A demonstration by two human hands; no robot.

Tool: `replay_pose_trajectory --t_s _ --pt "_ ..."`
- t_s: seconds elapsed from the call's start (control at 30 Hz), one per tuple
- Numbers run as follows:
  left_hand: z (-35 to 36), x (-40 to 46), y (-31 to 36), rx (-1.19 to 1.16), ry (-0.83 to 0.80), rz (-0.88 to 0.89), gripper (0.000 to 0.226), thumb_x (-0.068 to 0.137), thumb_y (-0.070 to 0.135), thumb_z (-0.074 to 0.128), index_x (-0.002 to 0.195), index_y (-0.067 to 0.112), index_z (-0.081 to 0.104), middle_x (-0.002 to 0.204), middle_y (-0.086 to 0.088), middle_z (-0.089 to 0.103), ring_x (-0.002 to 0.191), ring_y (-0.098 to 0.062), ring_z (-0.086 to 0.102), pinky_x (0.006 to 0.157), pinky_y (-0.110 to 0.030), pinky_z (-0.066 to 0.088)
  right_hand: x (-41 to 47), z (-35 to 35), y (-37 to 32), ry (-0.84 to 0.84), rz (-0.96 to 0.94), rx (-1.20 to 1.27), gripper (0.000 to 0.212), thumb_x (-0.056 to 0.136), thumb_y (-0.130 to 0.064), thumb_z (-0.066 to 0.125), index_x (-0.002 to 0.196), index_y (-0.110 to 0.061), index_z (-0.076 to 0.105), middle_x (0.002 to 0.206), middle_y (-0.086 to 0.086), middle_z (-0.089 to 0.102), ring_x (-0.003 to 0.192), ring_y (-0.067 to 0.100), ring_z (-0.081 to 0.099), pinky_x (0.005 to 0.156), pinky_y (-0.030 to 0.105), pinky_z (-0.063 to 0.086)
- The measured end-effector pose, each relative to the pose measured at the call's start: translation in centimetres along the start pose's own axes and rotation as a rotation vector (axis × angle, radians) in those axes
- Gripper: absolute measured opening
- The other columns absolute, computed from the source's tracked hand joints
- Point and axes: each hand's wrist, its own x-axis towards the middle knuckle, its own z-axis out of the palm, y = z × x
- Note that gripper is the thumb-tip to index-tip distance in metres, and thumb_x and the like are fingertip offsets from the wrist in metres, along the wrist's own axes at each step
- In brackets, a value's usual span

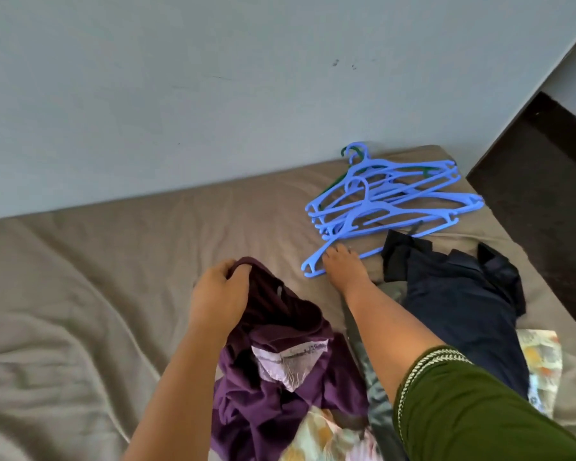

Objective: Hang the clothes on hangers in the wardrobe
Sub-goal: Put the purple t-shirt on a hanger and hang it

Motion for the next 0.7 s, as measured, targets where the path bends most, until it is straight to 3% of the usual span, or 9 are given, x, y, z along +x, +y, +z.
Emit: replay_pose_trajectory --t_s 0.07,0.13,0.2,0.3,0.37,0.43,0.53,0.63,0.7 --pt "-0.6 -0.4 -0.2 -0.025 0.005 -0.025 0.025 0.093 0.026 0.051 0.089 0.007 0.067 0.078 -0.019 0.063 0.069 -0.023 0.052 0.062 -0.032 0.042 0.2 -0.1 -0.1 0.044 -0.046 -0.077 0.041 0.100 -0.006 0.033 0.140 -0.007 0.039 0.141 0.010 0.038 0.131 0.028 0.037 0.104 0.041 0.036" --pt "-1.0 -0.7 -0.3 -0.067 0.002 -0.064 0.030 0.092 0.027 0.051 0.082 -0.001 0.060 0.068 -0.012 0.050 0.066 -0.021 0.045 0.061 -0.032 0.037 0.0 -1.4 -0.6 0.070 -0.132 -0.091 0.040 0.099 -0.003 0.033 0.138 -0.005 0.040 0.140 0.012 0.038 0.129 0.030 0.040 0.101 0.041 0.039" --pt "-1.4 -1.1 -0.1 -0.123 -0.003 -0.118 0.030 0.092 0.025 0.049 0.070 0.005 0.048 0.063 -0.005 0.040 0.063 -0.020 0.039 0.061 -0.034 0.033 -0.7 -4.2 -1.8 0.174 -0.238 -0.087 0.039 0.094 0.001 0.030 0.128 -0.001 0.050 0.127 0.019 0.051 0.117 0.034 0.053 0.095 0.042 0.044" --pt "-2.7 -2.6 2.0 -0.319 0.000 -0.258 0.023 0.089 0.024 0.051 0.072 0.010 0.053 0.070 -0.004 0.053 0.070 -0.022 0.049 0.067 -0.036 0.040 -2.8 -10.6 -3.6 0.355 -0.220 0.077 0.041 0.079 0.000 0.025 0.090 -0.005 0.065 0.079 0.014 0.064 0.070 0.031 0.067 0.055 0.035 0.053" --pt "-4.2 -4.4 4.5 -0.514 -0.013 -0.410 0.016 0.088 0.022 0.054 0.080 0.010 0.062 0.081 -0.009 0.063 0.078 -0.027 0.057 0.072 -0.036 0.044 -5.7 -16.0 -4.9 0.494 -0.270 0.266 0.028 0.088 0.001 0.036 0.099 -0.004 0.061 0.087 0.016 0.062 0.075 0.033 0.063 0.059 0.039 0.050" --pt "-5.9 -6.7 7.7 -0.713 -0.043 -0.496 0.014 0.088 0.020 0.055 0.084 0.009 0.063 0.077 -0.012 0.065 0.071 -0.028 0.059 0.067 -0.034 0.047 -9.1 -21.4 -5.9 0.575 -0.303 0.487 0.022 0.091 0.001 0.045 0.109 -0.001 0.057 0.094 0.018 0.060 0.082 0.036 0.059 0.066 0.040 0.044" --pt "-8.8 -10.8 13.2 -0.918 -0.116 -0.283 0.018 0.086 0.020 0.057 0.081 0.005 0.066 0.068 -0.012 0.065 0.058 -0.020 0.063 0.054 -0.024 0.053 -14.7 -27.8 -7.5 0.646 -0.328 0.642 0.028 0.089 0.002 0.045 0.114 -0.004 0.056 0.100 0.017 0.059 0.090 0.035 0.058 0.074 0.038 0.041" --pt "-11.8 -14.4 18.1 -0.863 -0.134 0.026 0.028 0.083 0.025 0.071 0.096 0.001 0.069 0.089 -0.015 0.071 0.080 -0.023 0.069 0.074 -0.031 0.056 -21.3 -32.6 -9.5 0.610 -0.379 0.684 0.034 0.097 -0.023 0.032 0.122 -0.017 0.054 0.110 0.004 0.060 0.099 0.021 0.058 0.079 0.033 0.046" --pt "-14.0 -16.3 20.9 -0.767 -0.057 0.131 0.017 0.088 0.022 0.069 0.089 0.005 0.069 0.082 -0.008 0.072 0.080 -0.023 0.067 0.074 -0.031 0.054 -25.1 -35.5 -10.0 0.641 -0.353 0.796 0.034 0.099 -0.028 0.031 0.125 -0.024 0.052 0.107 -0.009 0.059 0.094 0.008 0.057 0.074 0.024 0.046"
